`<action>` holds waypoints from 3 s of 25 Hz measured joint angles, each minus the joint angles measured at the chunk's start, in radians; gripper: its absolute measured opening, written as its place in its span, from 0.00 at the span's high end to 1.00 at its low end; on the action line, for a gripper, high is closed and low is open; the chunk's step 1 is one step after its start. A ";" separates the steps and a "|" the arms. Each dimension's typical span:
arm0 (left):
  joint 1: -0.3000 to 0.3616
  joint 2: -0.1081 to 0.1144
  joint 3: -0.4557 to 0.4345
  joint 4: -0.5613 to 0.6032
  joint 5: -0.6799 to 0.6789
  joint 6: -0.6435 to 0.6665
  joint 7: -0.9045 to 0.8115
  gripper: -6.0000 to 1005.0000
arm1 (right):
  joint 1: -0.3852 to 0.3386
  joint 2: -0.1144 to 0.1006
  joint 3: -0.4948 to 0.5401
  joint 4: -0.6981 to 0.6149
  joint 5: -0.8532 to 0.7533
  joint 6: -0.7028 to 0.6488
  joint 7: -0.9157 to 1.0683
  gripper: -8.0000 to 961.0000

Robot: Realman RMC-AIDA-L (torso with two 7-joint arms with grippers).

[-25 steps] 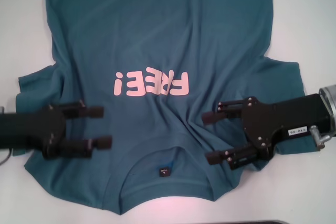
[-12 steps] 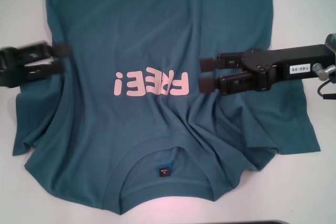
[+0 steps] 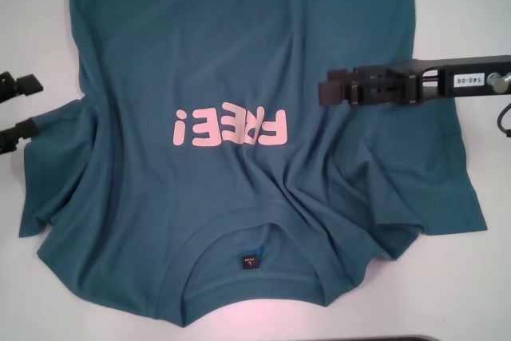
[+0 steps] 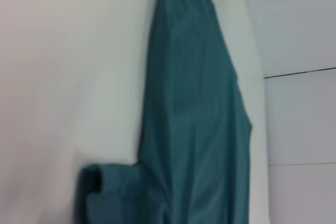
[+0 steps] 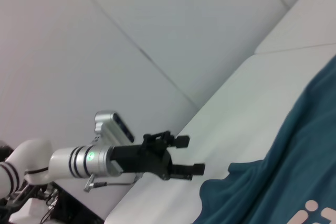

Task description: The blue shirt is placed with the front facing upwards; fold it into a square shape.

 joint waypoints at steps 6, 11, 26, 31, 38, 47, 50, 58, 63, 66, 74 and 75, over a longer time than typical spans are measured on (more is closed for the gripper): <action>0.007 0.014 -0.003 -0.008 0.040 -0.011 -0.036 0.15 | -0.008 -0.004 0.028 0.000 -0.001 0.011 0.007 0.05; 0.010 0.028 -0.001 -0.007 0.061 -0.019 -0.037 0.16 | -0.011 -0.004 0.031 0.000 -0.002 0.014 0.007 0.05; -0.018 0.026 0.038 -0.003 0.147 -0.077 -0.012 0.16 | -0.014 -0.004 0.033 -0.001 -0.002 0.030 0.004 0.05; -0.033 0.018 0.086 -0.001 0.147 -0.096 -0.011 0.19 | -0.014 -0.006 0.031 -0.001 -0.002 0.033 0.005 0.05; -0.058 0.025 0.137 -0.009 0.183 -0.086 -0.061 0.23 | -0.017 -0.007 0.033 0.000 -0.002 0.036 0.007 0.05; -0.067 0.025 0.150 -0.031 0.209 -0.085 -0.073 0.33 | -0.018 -0.011 0.035 0.001 -0.002 0.038 0.007 0.05; -0.067 0.024 0.149 -0.033 0.209 -0.080 -0.072 0.47 | -0.016 -0.011 0.035 0.001 -0.002 0.039 0.007 0.05; -0.069 0.023 0.147 -0.039 0.209 -0.079 -0.070 0.89 | -0.010 -0.013 0.035 0.001 -0.002 0.039 0.008 0.05; -0.067 0.021 0.147 -0.095 0.210 -0.085 -0.068 0.97 | -0.010 -0.013 0.035 0.001 -0.002 0.039 0.008 0.05; -0.067 0.024 0.148 -0.132 0.208 -0.087 -0.068 0.97 | -0.010 -0.013 0.034 0.001 -0.002 0.039 0.009 0.05; -0.089 0.055 0.156 -0.163 0.244 -0.099 -0.098 0.97 | -0.010 -0.012 0.034 0.001 -0.002 0.039 0.009 0.05; -0.091 0.059 0.155 -0.173 0.262 -0.099 -0.112 0.97 | -0.010 -0.013 0.034 0.001 -0.002 0.039 0.009 0.05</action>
